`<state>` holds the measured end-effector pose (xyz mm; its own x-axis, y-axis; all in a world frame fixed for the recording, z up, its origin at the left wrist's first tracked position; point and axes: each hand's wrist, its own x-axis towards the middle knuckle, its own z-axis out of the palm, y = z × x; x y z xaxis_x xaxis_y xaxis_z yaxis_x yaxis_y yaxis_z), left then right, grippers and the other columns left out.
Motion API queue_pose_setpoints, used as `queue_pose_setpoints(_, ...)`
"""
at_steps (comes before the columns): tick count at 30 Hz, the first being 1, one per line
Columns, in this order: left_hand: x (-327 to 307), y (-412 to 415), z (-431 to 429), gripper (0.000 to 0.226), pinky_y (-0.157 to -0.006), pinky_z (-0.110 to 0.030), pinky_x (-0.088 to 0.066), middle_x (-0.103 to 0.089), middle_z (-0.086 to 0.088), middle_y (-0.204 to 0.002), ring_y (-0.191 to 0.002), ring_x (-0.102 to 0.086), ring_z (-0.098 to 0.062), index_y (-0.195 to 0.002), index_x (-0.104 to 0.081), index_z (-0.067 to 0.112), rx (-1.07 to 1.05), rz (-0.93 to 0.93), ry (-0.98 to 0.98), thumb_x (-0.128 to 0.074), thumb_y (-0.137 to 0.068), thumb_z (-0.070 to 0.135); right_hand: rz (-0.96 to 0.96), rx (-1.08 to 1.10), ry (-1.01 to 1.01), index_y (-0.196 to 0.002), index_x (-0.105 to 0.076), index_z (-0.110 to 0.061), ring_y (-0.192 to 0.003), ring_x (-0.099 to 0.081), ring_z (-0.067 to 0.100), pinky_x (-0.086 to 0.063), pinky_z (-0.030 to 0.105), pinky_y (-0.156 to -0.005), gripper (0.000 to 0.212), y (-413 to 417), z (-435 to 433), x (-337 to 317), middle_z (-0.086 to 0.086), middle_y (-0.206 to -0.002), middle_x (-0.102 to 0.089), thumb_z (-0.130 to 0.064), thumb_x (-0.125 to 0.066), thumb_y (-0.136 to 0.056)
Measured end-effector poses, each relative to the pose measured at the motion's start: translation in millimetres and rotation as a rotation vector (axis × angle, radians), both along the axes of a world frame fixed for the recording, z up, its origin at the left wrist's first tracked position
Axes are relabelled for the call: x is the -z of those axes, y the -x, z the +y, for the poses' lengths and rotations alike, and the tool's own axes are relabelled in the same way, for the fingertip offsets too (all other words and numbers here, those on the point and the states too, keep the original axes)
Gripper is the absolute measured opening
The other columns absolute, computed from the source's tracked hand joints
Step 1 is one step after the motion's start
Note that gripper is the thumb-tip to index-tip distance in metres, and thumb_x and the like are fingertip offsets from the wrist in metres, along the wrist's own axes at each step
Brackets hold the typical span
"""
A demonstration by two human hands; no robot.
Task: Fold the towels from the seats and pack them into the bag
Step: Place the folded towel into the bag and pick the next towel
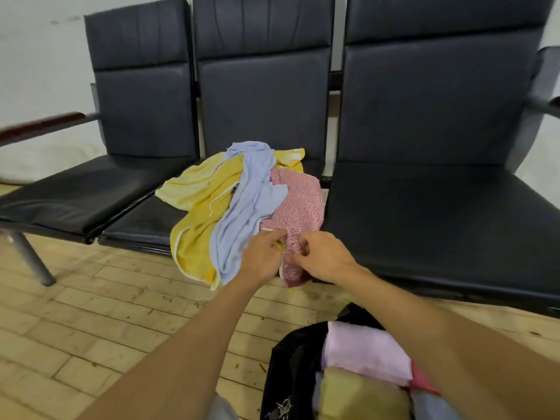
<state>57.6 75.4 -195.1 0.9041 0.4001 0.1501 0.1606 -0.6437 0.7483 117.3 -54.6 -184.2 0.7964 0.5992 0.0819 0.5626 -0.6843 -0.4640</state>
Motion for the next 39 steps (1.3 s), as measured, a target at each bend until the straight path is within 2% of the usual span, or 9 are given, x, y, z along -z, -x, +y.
queue_pose_setpoints(5,5,1,6,0.041,-0.089,-0.016,-0.033,-0.06,-0.003,-0.119,-0.111,-0.052,-0.015,-0.129,-0.059,0.008,0.017,0.008,0.023,-0.035,-0.097,-0.002,0.008,0.075,-0.094,-0.085,-0.066,-0.015,-0.089,-0.062,0.024,-0.051,0.036,-0.076,0.012,-4,3,4,0.004,-0.093,-0.067,-0.021,-0.059,-0.092)
queue_pose_setpoints(11,14,-5,13,0.032,-0.082,-0.048,-0.049,-0.065,-0.01,-0.101,-0.093,-0.061,-0.031,-0.119,-0.056,0.005,-0.046,0.103,-0.217,-0.033,-0.1,0.016,0.271,0.251,-0.678,-0.079,-0.067,-0.014,-0.085,-0.059,0.015,-0.046,0.031,-0.075,0.017,-25,-17,-23,0.003,-0.088,-0.068,-0.017,-0.059,-0.094)
queue_pose_setpoints(15,14,-9,9,0.022,-0.074,-0.048,-0.05,-0.057,-0.008,-0.082,-0.083,-0.06,-0.033,-0.097,-0.05,0.009,-0.095,0.106,-0.257,-0.032,-0.1,0.02,0.521,0.36,-1.092,-0.078,-0.061,-0.017,-0.086,-0.056,0.015,-0.045,0.03,-0.079,0.025,-34,-37,-39,0.001,-0.089,-0.064,-0.009,-0.048,-0.097)
queue_pose_setpoints(18,12,-13,6,0.029,-0.081,-0.046,-0.049,-0.059,-0.014,-0.112,-0.1,-0.059,-0.033,-0.118,-0.055,0.008,-0.169,0.06,-0.298,-0.036,-0.1,0.022,0.589,0.414,-1.206,-0.076,-0.058,-0.02,-0.08,-0.056,0.013,-0.046,0.028,-0.071,0.03,-37,-51,-44,-0.002,-0.085,-0.061,-0.006,-0.043,-0.098)
queue_pose_setpoints(22,4,-15,1,0.037,-0.087,-0.043,-0.041,-0.05,-0.012,-0.127,-0.111,-0.05,-0.032,-0.132,-0.049,0.01,-0.256,-0.028,-0.418,-0.044,-0.096,0.017,0.522,0.36,-1.087,-0.074,-0.055,-0.016,-0.076,-0.056,0.015,-0.046,0.03,-0.065,0.029,-35,-61,-38,0.001,-0.083,-0.061,-0.002,-0.043,-0.097)
queue_pose_setpoints(27,14,-11,9,0.047,-0.105,-0.043,-0.03,-0.036,-0.009,-0.147,-0.133,-0.033,-0.03,-0.143,-0.039,0.018,-0.217,0.223,-0.463,-0.042,-0.097,0.023,0.266,0.229,-0.784,-0.076,-0.054,-0.012,-0.076,-0.052,0.019,-0.041,0.03,-0.064,0.025,-35,-69,-33,0.006,-0.081,-0.057,-0.004,-0.043,-0.097)
queue_pose_setpoints(31,18,-11,12,0.044,-0.11,-0.043,-0.025,-0.031,-0.008,-0.153,-0.138,-0.027,-0.029,-0.143,-0.041,0.021,-0.189,0.295,-0.458,-0.035,-0.1,0.028,-0.033,0.038,-0.272,-0.099,-0.059,-0.019,-0.071,-0.065,0.021,-0.052,0.035,-0.065,0.016,-34,-84,-34,0.005,-0.081,-0.066,-0.028,-0.046,-0.101)
queue_pose_setpoints(34,18,-12,13,0.051,-0.109,-0.042,-0.027,-0.032,-0.01,-0.153,-0.139,-0.029,-0.029,-0.148,-0.033,0.017,-0.196,0.303,-0.468,-0.031,-0.099,0.031,-0.287,-0.049,0.362,-0.139,-0.042,-0.032,-0.09,-0.066,0.023,-0.051,0.035,-0.076,0.05,-33,-99,-37,0.007,-0.105,-0.067,-0.057,-0.044,-0.096)
queue_pose_setpoints(39,17,-10,11,0.051,-0.105,-0.041,-0.033,-0.036,-0.011,-0.15,-0.137,-0.033,-0.029,-0.148,-0.034,0.013,-0.196,0.292,-0.474,-0.037,-0.099,0.028,-0.397,0.095,0.494,-0.14,-0.048,-0.034,-0.103,-0.065,0.025,-0.05,0.035,-0.079,0.048,-36,-125,-27,0.005,-0.116,-0.067,-0.056,-0.035,-0.1)
